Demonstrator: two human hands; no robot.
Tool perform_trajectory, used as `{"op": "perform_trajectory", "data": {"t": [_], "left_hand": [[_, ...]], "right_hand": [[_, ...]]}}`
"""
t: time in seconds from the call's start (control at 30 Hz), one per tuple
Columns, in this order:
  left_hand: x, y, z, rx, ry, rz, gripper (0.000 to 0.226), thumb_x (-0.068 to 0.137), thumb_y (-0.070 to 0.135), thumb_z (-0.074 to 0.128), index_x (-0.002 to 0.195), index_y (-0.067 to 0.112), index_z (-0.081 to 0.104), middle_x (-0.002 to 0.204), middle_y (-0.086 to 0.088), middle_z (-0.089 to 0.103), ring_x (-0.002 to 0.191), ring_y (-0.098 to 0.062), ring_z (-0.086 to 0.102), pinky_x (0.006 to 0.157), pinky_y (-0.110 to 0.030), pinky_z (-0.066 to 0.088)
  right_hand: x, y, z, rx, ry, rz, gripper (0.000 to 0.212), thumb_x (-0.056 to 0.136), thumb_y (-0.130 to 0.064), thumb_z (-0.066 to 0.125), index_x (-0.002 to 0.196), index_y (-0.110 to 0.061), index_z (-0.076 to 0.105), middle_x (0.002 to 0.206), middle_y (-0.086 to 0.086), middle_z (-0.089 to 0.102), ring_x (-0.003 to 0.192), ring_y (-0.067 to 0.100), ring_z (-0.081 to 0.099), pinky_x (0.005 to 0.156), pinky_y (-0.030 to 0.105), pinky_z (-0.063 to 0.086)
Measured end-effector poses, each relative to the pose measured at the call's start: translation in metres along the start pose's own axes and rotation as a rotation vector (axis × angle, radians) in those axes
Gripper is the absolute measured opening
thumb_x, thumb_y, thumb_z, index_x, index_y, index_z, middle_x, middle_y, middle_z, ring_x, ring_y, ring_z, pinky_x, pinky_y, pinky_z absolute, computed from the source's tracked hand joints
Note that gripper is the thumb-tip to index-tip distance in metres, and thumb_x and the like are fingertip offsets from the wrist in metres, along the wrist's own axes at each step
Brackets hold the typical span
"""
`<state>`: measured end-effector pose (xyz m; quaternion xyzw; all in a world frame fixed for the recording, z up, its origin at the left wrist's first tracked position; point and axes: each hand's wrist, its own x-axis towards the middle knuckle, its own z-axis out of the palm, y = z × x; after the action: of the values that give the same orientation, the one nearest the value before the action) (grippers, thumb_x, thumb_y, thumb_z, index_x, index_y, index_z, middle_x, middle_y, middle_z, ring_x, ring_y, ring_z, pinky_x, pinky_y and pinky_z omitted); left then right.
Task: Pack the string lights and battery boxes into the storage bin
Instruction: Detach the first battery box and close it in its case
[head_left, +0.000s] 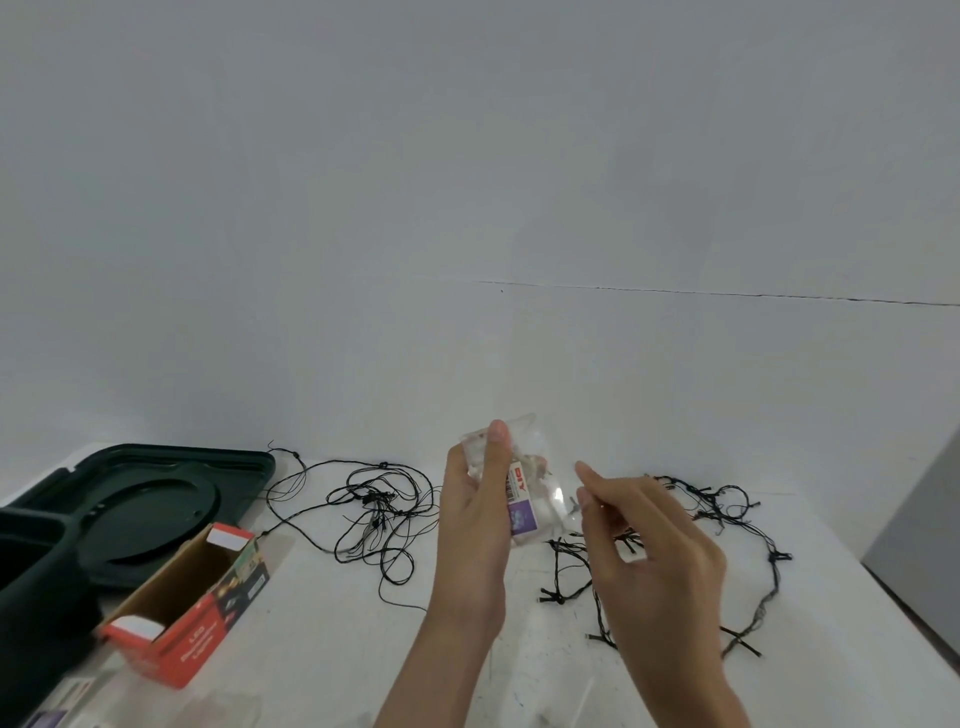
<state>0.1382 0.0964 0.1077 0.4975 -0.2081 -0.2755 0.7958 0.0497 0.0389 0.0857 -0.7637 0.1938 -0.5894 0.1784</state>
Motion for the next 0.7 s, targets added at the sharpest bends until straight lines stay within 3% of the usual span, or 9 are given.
{"op": "perform_trajectory", "data": {"t": [0.1, 0.17, 0.27, 0.33, 0.4, 0.47, 0.53, 0.63, 0.7], "left_hand": [[0.000, 0.002, 0.001, 0.018, 0.011, 0.020, 0.043, 0.077, 0.052, 0.053, 0.104, 0.019, 0.058, 0.097, -0.009, 0.070, 0.075, -0.009, 0.069, 0.064, -0.020, 0.053], [-0.001, 0.004, 0.001, 0.042, 0.009, 0.036, 0.033, 0.084, 0.046, 0.052, 0.102, 0.018, 0.055, 0.096, -0.009, 0.070, 0.072, -0.007, 0.068, 0.056, -0.015, 0.050], [-0.002, 0.004, 0.003, 0.083, -0.021, 0.059, 0.027, 0.089, 0.040, 0.052, 0.103, 0.017, 0.053, 0.092, -0.008, 0.070, 0.072, -0.007, 0.067, 0.054, -0.014, 0.049], [-0.002, 0.004, 0.001, 0.069, -0.035, 0.050, 0.028, 0.088, 0.042, 0.051, 0.104, 0.018, 0.054, 0.086, -0.002, 0.071, 0.072, -0.006, 0.067, 0.055, -0.015, 0.050], [-0.001, 0.005, -0.002, 0.040, -0.063, 0.011, 0.037, 0.085, 0.048, 0.050, 0.108, 0.021, 0.057, 0.086, 0.002, 0.072, 0.073, -0.007, 0.068, 0.064, -0.020, 0.052], [0.000, 0.007, -0.005, 0.008, -0.098, -0.041, 0.046, 0.082, 0.051, 0.048, 0.113, 0.020, 0.059, 0.086, 0.000, 0.072, 0.073, -0.010, 0.068, 0.067, -0.024, 0.052], [0.001, 0.010, -0.007, -0.068, -0.123, -0.105, 0.050, 0.080, 0.050, 0.049, 0.115, 0.014, 0.060, 0.087, -0.003, 0.071, 0.070, -0.011, 0.066, 0.060, -0.022, 0.053], [0.004, 0.012, -0.008, -0.127, -0.147, -0.161, 0.048, 0.080, 0.048, 0.050, 0.115, 0.016, 0.061, 0.087, -0.004, 0.070, 0.067, -0.011, 0.066, 0.056, -0.021, 0.053], [0.006, 0.011, -0.009, -0.135, -0.136, -0.163, 0.045, 0.081, 0.048, 0.050, 0.111, 0.017, 0.062, 0.083, -0.002, 0.072, 0.065, -0.010, 0.066, 0.057, -0.022, 0.055]], "right_hand": [[0.000, 0.006, 0.001, -0.147, -0.010, -0.097, 0.015, 0.077, -0.001, 0.064, 0.088, -0.004, 0.073, 0.065, 0.002, 0.058, 0.056, 0.018, 0.053, 0.056, 0.024, 0.043], [0.000, 0.009, 0.001, -0.204, -0.042, -0.139, 0.019, 0.075, 0.001, 0.063, 0.092, -0.003, 0.073, 0.065, 0.003, 0.058, 0.056, 0.021, 0.053, 0.057, 0.025, 0.042], [0.001, 0.009, 0.001, -0.198, -0.078, -0.169, 0.021, 0.075, 0.001, 0.064, 0.094, -0.003, 0.073, 0.066, 0.001, 0.059, 0.057, 0.018, 0.054, 0.059, 0.022, 0.043], [0.004, 0.003, -0.004, -0.072, -0.057, -0.051, 0.024, 0.077, -0.001, 0.066, 0.095, -0.015, 0.072, 0.066, -0.004, 0.062, 0.057, 0.010, 0.056, 0.060, 0.013, 0.044], [0.008, -0.002, -0.008, 0.115, -0.052, 0.181, 0.038, 0.080, -0.001, 0.070, 0.099, -0.034, 0.064, 0.064, -0.005, 0.065, 0.062, 0.008, 0.061, 0.063, 0.006, 0.043], [0.011, 0.000, -0.012, 0.279, -0.112, 0.352, 0.047, 0.082, 0.000, 0.067, 0.094, -0.044, 0.058, 0.069, -0.005, 0.068, 0.063, 0.009, 0.062, 0.063, 0.012, 0.047], [0.014, 0.005, -0.016, 0.363, -0.217, 0.377, 0.042, 0.086, 0.001, 0.062, 0.086, -0.042, 0.064, 0.072, -0.005, 0.068, 0.065, 0.009, 0.062, 0.064, 0.021, 0.050], [0.018, 0.005, -0.024, 0.442, -0.404, 0.303, 0.019, 0.086, -0.023, 0.057, 0.089, -0.035, 0.072, 0.088, -0.007, 0.069, 0.083, 0.012, 0.064, 0.072, 0.022, 0.050], [0.019, 0.004, -0.030, 0.472, -0.497, 0.305, 0.022, 0.079, -0.041, 0.056, 0.096, -0.036, 0.071, 0.096, -0.007, 0.068, 0.089, 0.013, 0.062, 0.076, 0.020, 0.048]]}}
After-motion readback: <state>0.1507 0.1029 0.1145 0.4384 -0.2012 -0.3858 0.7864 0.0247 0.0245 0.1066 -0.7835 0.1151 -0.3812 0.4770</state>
